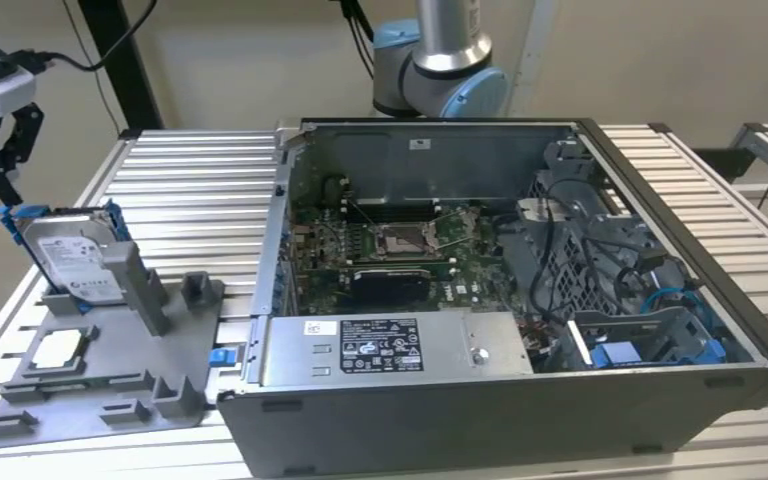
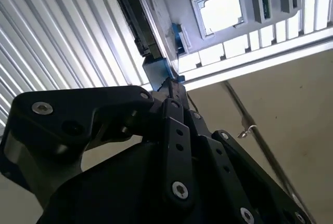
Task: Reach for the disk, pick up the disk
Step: 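Pick up the disk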
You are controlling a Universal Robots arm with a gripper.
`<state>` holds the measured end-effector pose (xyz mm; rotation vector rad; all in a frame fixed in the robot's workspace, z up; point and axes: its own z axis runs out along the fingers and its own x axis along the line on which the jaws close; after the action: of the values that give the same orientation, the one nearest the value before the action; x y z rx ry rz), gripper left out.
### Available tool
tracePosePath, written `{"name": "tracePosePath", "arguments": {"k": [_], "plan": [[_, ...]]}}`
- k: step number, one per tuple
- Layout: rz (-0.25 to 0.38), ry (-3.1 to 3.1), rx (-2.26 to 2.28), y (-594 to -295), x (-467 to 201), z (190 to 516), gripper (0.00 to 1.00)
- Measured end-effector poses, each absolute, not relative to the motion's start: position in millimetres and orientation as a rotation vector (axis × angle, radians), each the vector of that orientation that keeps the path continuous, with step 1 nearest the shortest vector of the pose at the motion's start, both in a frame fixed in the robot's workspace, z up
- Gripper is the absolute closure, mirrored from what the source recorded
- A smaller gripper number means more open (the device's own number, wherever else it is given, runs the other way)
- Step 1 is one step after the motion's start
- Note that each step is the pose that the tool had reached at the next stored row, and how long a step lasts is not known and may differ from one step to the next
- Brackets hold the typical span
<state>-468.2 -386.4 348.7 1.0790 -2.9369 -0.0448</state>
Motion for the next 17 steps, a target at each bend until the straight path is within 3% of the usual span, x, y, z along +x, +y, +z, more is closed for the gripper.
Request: {"name": "tracePosePath", "arguments": {"k": [17], "plan": [[-0.040, -2.768, 1.450, -386.4, -468.2, 348.7, 1.00]]}}
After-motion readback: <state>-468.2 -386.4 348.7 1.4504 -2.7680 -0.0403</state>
